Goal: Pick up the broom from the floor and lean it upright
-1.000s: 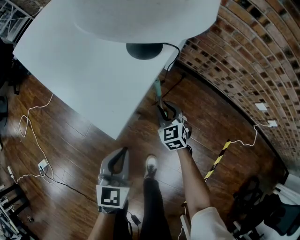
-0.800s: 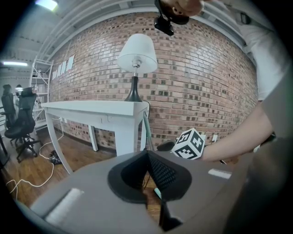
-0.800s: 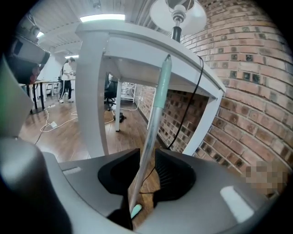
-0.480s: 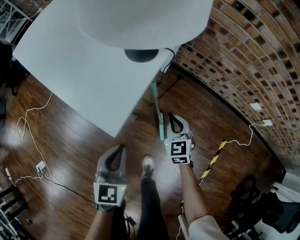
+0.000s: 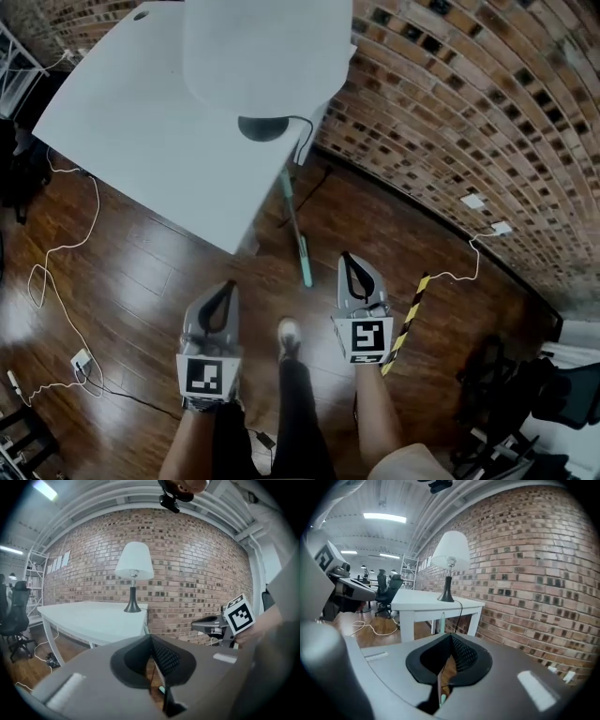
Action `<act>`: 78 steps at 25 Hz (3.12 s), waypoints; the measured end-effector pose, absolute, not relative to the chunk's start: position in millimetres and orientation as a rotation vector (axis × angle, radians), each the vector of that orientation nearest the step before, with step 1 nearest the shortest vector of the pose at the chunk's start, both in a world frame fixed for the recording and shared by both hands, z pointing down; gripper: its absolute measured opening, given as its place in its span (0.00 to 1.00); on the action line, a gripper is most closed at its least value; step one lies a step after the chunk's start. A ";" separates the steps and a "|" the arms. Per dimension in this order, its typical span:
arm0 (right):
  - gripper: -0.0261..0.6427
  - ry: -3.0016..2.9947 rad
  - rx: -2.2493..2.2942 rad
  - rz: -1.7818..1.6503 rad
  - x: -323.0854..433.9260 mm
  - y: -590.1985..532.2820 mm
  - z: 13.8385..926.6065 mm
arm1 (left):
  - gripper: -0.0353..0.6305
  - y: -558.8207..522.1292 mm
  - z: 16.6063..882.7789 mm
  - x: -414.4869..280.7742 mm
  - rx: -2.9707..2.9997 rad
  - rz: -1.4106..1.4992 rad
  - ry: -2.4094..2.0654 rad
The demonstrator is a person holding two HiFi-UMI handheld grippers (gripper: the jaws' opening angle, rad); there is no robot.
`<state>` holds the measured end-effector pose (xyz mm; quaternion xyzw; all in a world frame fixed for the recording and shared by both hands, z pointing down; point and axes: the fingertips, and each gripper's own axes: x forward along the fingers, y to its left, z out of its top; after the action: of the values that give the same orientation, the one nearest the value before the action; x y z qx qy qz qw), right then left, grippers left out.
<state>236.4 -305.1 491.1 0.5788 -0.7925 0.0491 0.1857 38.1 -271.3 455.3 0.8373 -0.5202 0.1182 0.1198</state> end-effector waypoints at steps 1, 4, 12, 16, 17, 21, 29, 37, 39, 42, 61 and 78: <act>0.06 -2.224 1.656 0.131 237.4 -294.1 475.6 | 0.05 -266.2 443.6 34.5 2.468 0.337 -1.513; 0.06 -2.200 1.743 0.130 235.8 -258.3 425.5 | 0.05 -246.9 403.9 23.3 2.555 0.326 -1.474; 0.06 -2.145 1.929 0.067 197.4 -140.9 292.0 | 0.05 -186.0 274.4 -19.7 2.800 0.239 -1.436; 0.06 -2.132 1.984 0.029 178.3 -93.1 250.6 | 0.05 -156.1 237.2 -42.4 2.886 0.226 -1.444; 0.06 -2.131 1.991 0.021 175.2 -84.3 240.6 | 0.05 -148.9 230.6 -46.9 2.880 0.214 -1.444; 0.06 -2.118 2.057 -0.037 177.1 -60.1 202.4 | 0.05 -127.8 208.6 -53.9 2.872 0.149 -1.433; 0.06 -2.138 2.088 -0.095 177.6 -22.2 151.0 | 0.05 -93.7 165.7 -62.0 2.885 0.079 -1.446; 0.06 -2.182 2.080 -0.123 176.5 18.1 127.6 | 0.05 -61.6 136.6 -62.9 2.896 0.040 -1.481; 0.06 -2.193 2.089 -0.126 176.6 23.4 126.6 | 0.05 -54.7 139.2 -63.7 2.893 0.050 -1.479; 0.06 -2.184 2.109 -0.118 179.4 30.2 129.4 | 0.05 -46.2 142.2 -65.2 2.899 0.069 -1.475; 0.06 -2.154 2.200 -0.131 220.7 150.9 126.2 | 0.05 63.0 145.9 -37.2 2.937 0.120 -1.448; 0.06 -2.226 2.106 -0.078 238.4 352.9 119.0 | 0.05 267.9 131.9 -11.6 2.935 0.114 -1.495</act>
<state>238.4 352.9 119.0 0.6864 -0.7258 -0.0256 0.0381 -11.6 267.9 131.9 0.8878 -0.4523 0.0346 -0.0773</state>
